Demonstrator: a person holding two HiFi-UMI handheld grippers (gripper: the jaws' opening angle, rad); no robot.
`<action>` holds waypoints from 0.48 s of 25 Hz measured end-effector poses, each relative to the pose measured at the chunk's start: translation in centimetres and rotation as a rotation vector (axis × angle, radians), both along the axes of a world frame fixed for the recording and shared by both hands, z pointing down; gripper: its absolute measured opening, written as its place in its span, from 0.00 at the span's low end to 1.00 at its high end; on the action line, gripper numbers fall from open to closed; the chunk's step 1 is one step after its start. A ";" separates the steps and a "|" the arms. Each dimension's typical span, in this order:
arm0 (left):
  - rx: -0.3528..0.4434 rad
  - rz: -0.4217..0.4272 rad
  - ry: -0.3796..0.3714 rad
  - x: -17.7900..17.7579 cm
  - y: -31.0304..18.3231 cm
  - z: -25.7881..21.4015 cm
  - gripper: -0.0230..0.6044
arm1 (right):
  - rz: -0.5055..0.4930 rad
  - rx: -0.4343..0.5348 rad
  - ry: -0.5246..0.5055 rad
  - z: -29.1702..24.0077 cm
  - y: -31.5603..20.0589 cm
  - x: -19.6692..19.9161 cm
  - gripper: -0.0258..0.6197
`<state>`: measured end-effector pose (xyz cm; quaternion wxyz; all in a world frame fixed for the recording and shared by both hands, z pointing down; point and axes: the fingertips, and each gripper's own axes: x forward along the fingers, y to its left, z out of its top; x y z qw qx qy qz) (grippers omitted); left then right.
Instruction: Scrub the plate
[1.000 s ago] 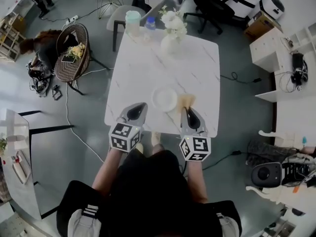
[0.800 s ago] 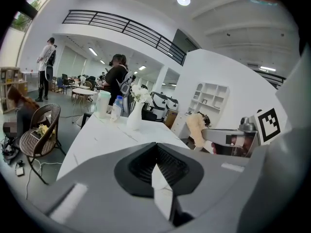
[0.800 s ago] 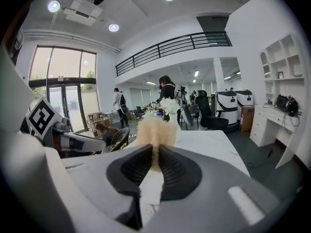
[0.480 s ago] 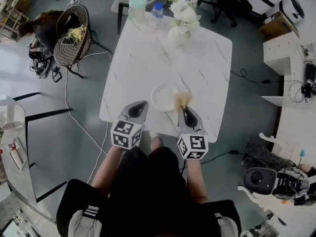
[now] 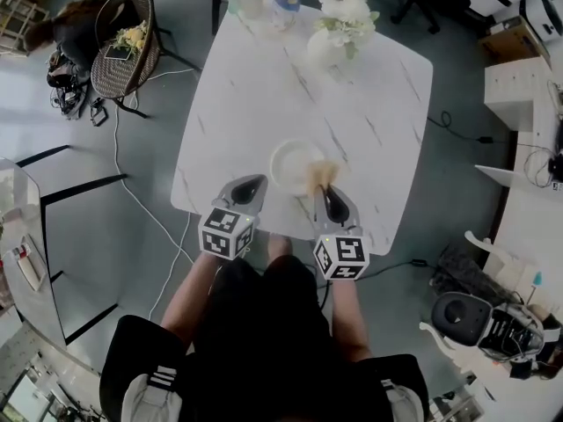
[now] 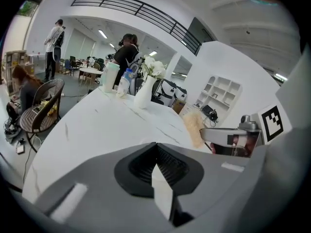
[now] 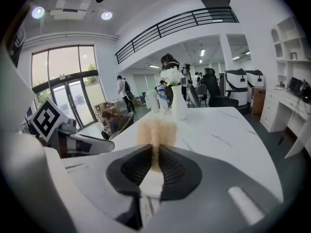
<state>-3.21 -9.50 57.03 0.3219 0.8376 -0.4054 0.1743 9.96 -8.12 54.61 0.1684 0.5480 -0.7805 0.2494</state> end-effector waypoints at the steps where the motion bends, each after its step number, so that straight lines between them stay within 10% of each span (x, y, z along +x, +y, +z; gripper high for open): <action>1: -0.011 -0.006 -0.001 0.0 -0.1 0.6 0.05 | -0.002 -0.006 -0.002 0.4 -0.2 0.0 0.11; 12: -0.176 -0.008 0.009 1.4 -0.6 5.8 0.34 | -0.071 -0.009 0.006 1.9 -3.7 -1.9 0.11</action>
